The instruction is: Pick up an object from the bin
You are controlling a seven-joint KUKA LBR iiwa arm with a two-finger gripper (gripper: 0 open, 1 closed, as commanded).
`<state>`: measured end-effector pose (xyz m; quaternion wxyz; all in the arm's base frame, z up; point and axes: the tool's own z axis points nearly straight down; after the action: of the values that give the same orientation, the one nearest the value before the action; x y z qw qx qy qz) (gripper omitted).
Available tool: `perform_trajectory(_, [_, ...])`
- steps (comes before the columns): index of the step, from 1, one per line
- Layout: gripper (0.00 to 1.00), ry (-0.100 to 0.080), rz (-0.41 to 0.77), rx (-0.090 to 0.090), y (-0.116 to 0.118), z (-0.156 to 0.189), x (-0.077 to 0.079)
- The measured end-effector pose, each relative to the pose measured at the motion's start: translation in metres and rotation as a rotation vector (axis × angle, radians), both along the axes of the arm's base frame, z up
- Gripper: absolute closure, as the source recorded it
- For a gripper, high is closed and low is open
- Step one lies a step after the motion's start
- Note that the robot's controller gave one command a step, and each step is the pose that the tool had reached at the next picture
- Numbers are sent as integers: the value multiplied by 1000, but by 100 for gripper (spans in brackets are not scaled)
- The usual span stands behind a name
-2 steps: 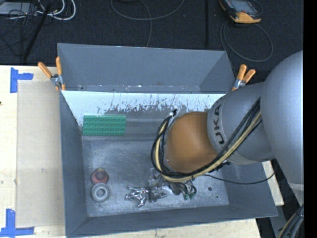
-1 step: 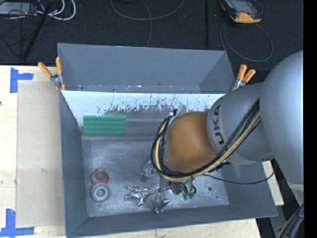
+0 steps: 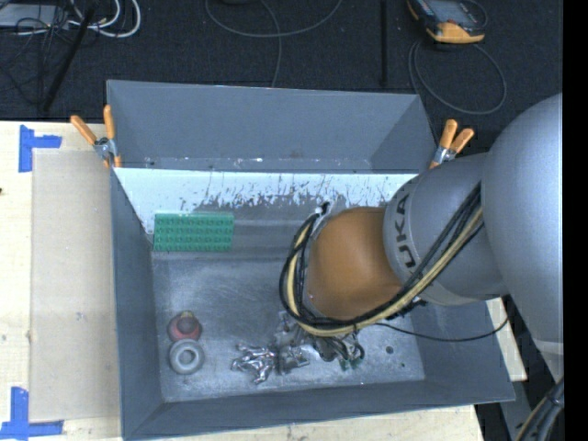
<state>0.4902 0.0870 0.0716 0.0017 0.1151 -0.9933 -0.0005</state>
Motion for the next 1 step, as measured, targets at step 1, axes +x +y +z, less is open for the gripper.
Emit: perform_trajectory(1, [0,-5,-1,1,0,-1,1])
